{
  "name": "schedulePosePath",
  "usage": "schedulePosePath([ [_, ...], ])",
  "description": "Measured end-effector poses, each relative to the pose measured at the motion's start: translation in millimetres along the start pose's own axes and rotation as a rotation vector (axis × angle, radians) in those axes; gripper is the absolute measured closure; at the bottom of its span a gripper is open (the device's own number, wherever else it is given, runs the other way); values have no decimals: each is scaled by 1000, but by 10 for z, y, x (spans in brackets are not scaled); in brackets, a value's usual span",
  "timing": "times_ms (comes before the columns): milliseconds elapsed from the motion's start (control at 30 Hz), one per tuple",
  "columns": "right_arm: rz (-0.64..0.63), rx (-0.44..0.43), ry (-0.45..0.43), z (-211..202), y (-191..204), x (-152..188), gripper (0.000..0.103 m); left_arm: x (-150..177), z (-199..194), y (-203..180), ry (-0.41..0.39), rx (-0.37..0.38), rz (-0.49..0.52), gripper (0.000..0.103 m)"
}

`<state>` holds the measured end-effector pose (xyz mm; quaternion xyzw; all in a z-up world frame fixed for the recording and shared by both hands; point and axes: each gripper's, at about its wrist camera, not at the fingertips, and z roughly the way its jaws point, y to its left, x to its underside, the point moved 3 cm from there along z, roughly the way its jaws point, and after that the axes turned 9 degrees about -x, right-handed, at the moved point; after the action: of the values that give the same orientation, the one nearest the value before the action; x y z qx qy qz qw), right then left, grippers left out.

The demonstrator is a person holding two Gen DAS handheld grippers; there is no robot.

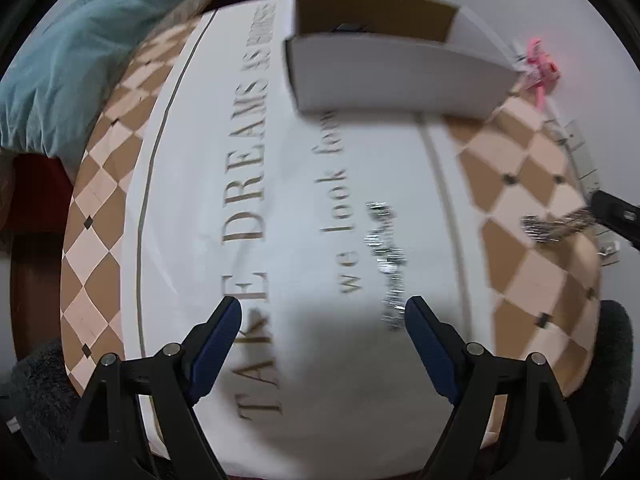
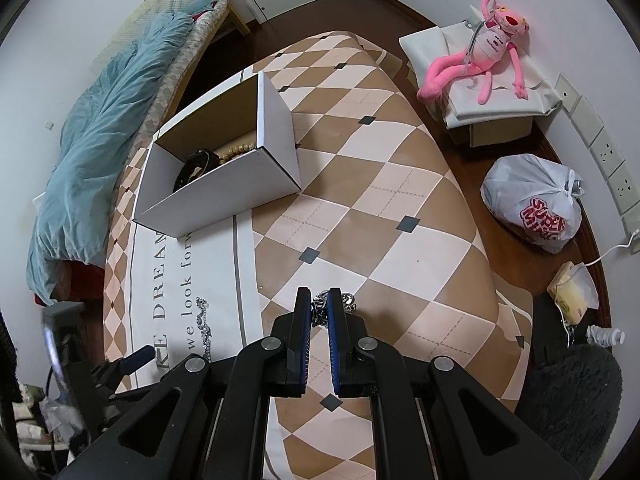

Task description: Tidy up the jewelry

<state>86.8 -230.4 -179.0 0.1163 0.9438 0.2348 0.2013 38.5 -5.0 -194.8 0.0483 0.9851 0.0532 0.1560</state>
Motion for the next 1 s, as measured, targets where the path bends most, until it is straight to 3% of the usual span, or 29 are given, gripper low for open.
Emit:
schedulePosePath([
  [133, 2, 7, -5, -4, -26, -4, 95, 105, -14, -179, -2, 35, 50, 22],
  [167, 6, 9, -5, 0, -38, -1, 95, 20, 61, -190, 6, 37, 59, 33],
  [200, 7, 11, -5, 1, -48, -1, 95, 24, 95, -293, 21, 38, 66, 52],
  [333, 11, 19, -4, -1, -85, 15, 95, 73, 85, -420, 2, 15, 98, 73],
  [400, 15, 21, -5, -4, -102, 20, 95, 87, 81, -464, -13, 20, 117, 93],
  [600, 13, 16, -7, -17, -99, 20, 95, -86, 39, -430, -34, 67, 77, 94],
  [633, 8, 13, -11, -34, -83, 15, 95, -162, 0, -391, -44, 78, 66, 102],
  [667, 6, 10, -13, -46, -64, 10, 95, -194, -57, -341, -53, 102, 51, 103],
  [1000, -45, -42, -55, -227, 214, -138, 95, -529, -449, -8, -113, 218, -49, 103],
])
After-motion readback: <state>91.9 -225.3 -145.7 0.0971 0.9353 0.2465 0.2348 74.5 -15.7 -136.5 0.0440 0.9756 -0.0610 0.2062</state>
